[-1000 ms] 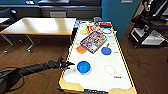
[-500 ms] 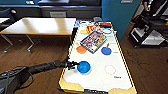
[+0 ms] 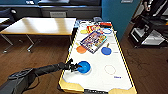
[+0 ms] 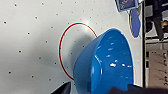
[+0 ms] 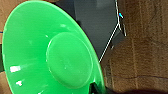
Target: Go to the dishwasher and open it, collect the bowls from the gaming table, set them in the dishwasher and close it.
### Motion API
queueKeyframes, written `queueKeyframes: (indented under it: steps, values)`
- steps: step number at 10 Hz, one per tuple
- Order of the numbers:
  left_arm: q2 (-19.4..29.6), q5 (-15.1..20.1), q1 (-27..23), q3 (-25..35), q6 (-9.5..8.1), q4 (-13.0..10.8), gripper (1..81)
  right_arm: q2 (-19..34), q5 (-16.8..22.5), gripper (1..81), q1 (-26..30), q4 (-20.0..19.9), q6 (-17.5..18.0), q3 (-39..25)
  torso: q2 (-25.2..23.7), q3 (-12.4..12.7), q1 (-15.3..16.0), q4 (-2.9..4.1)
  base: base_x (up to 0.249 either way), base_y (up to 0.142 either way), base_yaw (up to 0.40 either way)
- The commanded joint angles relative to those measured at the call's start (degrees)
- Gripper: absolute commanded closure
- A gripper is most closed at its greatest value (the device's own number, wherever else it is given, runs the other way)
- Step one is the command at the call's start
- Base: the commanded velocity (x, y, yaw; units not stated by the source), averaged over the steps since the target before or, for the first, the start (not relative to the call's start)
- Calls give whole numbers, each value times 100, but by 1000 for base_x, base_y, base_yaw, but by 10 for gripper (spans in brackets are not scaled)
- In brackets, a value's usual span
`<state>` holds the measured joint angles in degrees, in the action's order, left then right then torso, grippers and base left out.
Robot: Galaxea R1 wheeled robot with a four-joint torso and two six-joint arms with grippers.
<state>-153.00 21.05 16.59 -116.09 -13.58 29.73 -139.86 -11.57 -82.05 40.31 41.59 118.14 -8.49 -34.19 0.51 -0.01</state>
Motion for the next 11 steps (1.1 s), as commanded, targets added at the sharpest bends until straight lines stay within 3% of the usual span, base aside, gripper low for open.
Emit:
queueKeyframes:
  steps: [1, 6, 9, 10, 11]
  values:
    - [-46, 268, -749, -71, -4, -11, 10, 219, 225, 811, 35, 117, -20, -38, 0, 0, 0, 0, 0, 0, 0]
    - [-64, 277, -459, -177, 13, -64, 10, 210, 225, 811, 70, 126, -20, -38, 0, 0, 0, 0, 0, 0, 0]
    - [-108, 320, -283, -204, 13, -292, 10, 202, 234, 811, 114, 126, -20, -46, 0, 0, 0, 0, 0, 0, 0]
    - [-99, 425, -248, -134, 22, -406, 811, 185, 251, 811, 132, 135, -20, -46, 0, 0, 0, 0, 0, 0, 0]
    - [-30, 452, -231, -46, 13, -521, 811, 167, 321, 811, 149, 135, -20, -38, 0, 0, 0, 0, 0, 0, 0]
